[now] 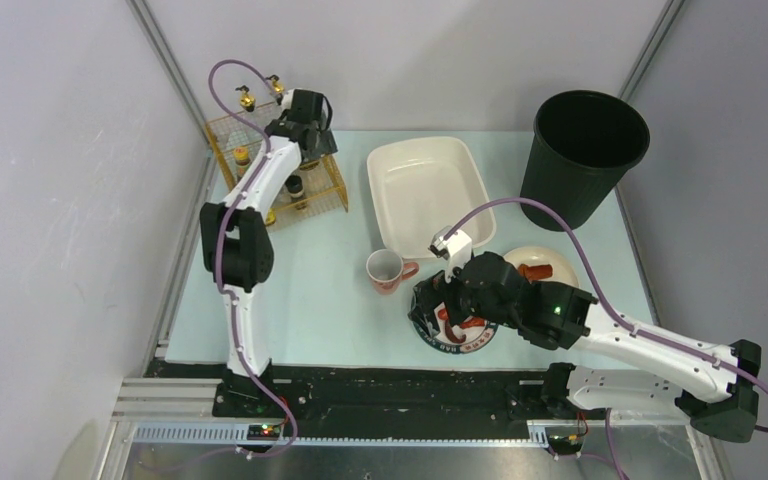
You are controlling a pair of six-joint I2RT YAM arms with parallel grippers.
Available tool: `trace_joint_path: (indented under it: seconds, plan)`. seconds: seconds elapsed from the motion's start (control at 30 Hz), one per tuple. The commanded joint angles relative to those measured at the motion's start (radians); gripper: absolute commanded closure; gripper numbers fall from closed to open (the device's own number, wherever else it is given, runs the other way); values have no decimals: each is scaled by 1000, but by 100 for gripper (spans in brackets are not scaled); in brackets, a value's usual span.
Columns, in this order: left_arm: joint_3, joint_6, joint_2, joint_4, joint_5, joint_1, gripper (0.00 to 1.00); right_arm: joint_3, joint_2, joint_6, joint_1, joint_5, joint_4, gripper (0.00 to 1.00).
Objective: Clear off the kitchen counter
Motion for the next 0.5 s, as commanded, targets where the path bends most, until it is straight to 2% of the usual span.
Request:
trace_joint_path:
  seconds: [0.0,0.47]
  plan:
    - [-6,25,-137,24,45,-7,7,2,-25,13,6,25,25,0]
    - [-102,40,-335,24,175,-44,10,41,-38,40,3,47,-28,0]
